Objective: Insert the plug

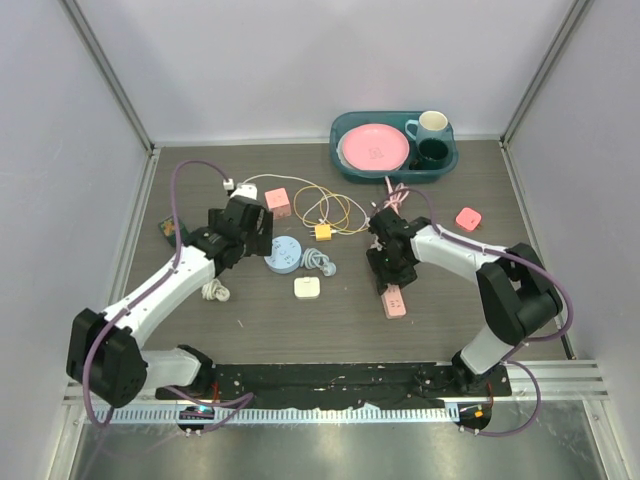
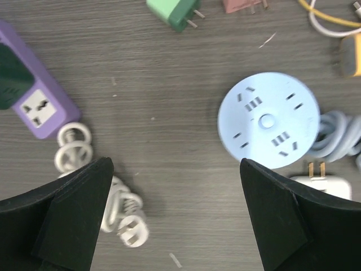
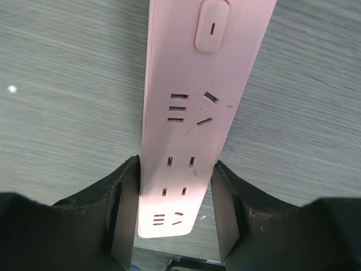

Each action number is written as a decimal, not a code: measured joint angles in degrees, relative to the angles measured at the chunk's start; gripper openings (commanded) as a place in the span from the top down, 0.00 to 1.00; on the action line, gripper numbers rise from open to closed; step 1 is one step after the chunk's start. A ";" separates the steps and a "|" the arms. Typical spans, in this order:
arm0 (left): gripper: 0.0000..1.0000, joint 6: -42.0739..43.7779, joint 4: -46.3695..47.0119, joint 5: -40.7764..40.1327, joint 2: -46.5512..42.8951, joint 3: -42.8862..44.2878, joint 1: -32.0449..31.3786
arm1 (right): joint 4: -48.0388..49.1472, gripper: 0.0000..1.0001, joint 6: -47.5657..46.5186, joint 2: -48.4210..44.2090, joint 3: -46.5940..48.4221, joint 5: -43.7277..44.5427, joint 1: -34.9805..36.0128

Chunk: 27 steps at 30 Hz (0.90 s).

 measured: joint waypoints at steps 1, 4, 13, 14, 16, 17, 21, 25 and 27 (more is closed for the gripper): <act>0.00 -1.11 0.11 0.59 1.20 0.87 0.00 | 0.63 0.45 -0.46 -0.13 0.02 -1.14 0.26; 0.00 -4.59 0.48 1.29 5.88 4.42 0.00 | 2.60 0.10 -1.38 -0.83 0.02 -4.28 0.74; 0.00 -9.75 -0.72 -1.40 26.23 23.32 0.52 | 9.68 0.00 -2.36 -11.34 1.51 -3.61 0.90; 0.00 -10.08 -1.31 -1.66 28.65 25.70 0.76 | 10.29 0.00 -2.16 -12.92 1.51 -2.91 0.90; 0.00 -11.04 -2.19 -1.84 33.24 30.29 1.66 | 12.02 0.00 -1.73 -15.61 1.33 -1.53 0.90; 0.00 -11.43 -2.67 -1.90 35.30 32.20 2.23 | 13.09 0.00 -1.51 -16.63 0.90 -1.05 0.90; 0.00 -12.96 -4.50 -1.99 41.51 38.07 4.57 | 16.24 0.00 -0.24 -21.05 -2.32 0.74 0.90; 0.02 -14.34 -5.88 -1.75 45.64 41.99 6.23 | 17.62 0.00 0.48 -22.56 -4.90 1.75 0.90; 0.02 -14.97 -6.23 -1.18 47.45 43.65 6.69 | 17.84 0.00 0.72 -22.60 -5.44 2.12 0.87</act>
